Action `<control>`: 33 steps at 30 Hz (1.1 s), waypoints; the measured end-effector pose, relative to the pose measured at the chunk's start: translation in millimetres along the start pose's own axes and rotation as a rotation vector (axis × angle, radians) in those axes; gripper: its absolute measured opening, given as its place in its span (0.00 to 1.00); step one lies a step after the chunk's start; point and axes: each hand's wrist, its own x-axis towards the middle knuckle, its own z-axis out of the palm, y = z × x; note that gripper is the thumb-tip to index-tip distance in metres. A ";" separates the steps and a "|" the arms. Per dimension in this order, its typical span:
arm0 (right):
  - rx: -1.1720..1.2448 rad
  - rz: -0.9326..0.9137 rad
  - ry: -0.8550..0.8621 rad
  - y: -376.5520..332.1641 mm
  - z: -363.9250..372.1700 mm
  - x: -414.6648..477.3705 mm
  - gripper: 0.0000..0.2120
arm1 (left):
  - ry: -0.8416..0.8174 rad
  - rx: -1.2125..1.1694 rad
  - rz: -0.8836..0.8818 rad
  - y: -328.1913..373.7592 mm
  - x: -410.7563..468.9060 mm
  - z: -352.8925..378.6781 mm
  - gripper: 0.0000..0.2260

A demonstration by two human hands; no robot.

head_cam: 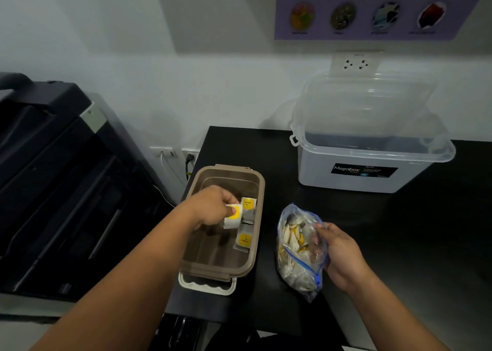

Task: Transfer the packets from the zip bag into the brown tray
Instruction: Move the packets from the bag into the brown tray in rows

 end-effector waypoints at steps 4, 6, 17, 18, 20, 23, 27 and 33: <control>-0.004 -0.004 0.003 0.7 -1.3 -0.2 0.11 | -0.084 -0.009 -0.067 -3.7 9.8 16.3 0.07; -0.007 0.000 0.007 1.5 -1.8 -0.6 0.10 | -0.106 0.014 -0.076 -6.2 13.6 23.1 0.10; -0.018 0.001 0.016 2.9 -1.6 -1.2 0.10 | -0.028 0.231 -0.162 -1.8 35.2 43.2 0.13; -0.022 -0.001 0.017 3.0 -2.1 -1.4 0.10 | -0.041 0.318 -0.182 -1.6 36.6 44.1 0.13; -0.029 -0.007 0.014 2.8 -2.0 -2.4 0.10 | -0.020 0.450 -0.212 0.2 37.7 45.7 0.13; -0.019 -0.002 0.005 2.5 -0.8 -4.2 0.10 | 0.022 0.523 -0.255 -3.1 43.1 48.6 0.14; -0.005 0.007 -0.003 1.4 0.4 -7.0 0.10 | 0.035 0.560 -0.248 -5.5 45.2 50.4 0.18; -0.014 0.001 0.003 1.1 0.3 -7.6 0.09 | 0.074 0.531 -0.226 -1.0 38.4 44.0 0.15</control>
